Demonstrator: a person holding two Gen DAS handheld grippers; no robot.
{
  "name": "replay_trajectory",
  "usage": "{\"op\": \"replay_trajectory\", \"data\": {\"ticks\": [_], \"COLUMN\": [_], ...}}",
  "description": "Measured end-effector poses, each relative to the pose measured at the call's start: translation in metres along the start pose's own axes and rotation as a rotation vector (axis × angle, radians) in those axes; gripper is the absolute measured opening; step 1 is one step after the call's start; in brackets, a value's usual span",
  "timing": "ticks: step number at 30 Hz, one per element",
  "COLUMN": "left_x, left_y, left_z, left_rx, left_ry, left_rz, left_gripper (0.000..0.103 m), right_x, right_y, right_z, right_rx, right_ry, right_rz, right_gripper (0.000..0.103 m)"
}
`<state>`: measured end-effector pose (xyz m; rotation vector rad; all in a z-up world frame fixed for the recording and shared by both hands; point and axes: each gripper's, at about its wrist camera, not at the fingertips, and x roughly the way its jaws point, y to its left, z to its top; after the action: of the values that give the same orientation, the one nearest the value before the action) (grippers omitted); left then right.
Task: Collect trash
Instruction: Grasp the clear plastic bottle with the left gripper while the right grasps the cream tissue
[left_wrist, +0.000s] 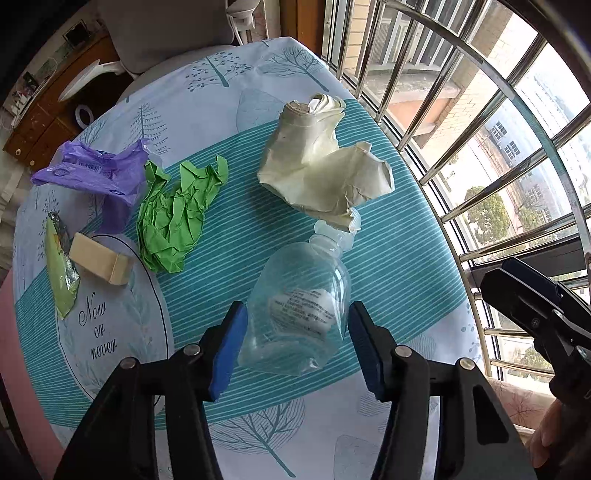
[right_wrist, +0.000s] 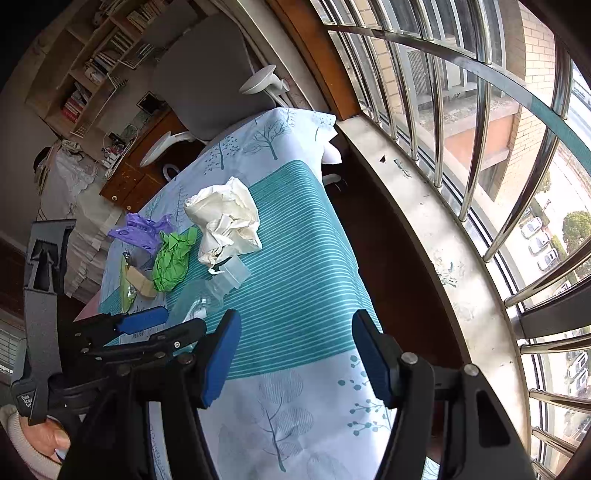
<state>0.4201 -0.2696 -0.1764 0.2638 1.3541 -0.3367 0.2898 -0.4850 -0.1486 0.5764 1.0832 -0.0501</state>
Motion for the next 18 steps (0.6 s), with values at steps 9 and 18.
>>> {"op": "replay_trajectory", "data": {"ticks": [9,18], "left_x": [-0.011,-0.03], "left_y": [0.02,0.048], "left_z": [-0.004,-0.032], "left_rx": [-0.072,-0.175], "left_ry": [-0.042,-0.072], "left_rz": [-0.058,-0.102], "left_gripper": [0.044,0.037], "right_x": [0.03,0.069], "right_y": [0.017,0.045], "right_z": [0.036,0.071], "right_rx": [0.042,0.034], "right_ry": [0.032,0.057], "right_rz": [0.1,0.12], "right_gripper": [0.063,0.063]}}
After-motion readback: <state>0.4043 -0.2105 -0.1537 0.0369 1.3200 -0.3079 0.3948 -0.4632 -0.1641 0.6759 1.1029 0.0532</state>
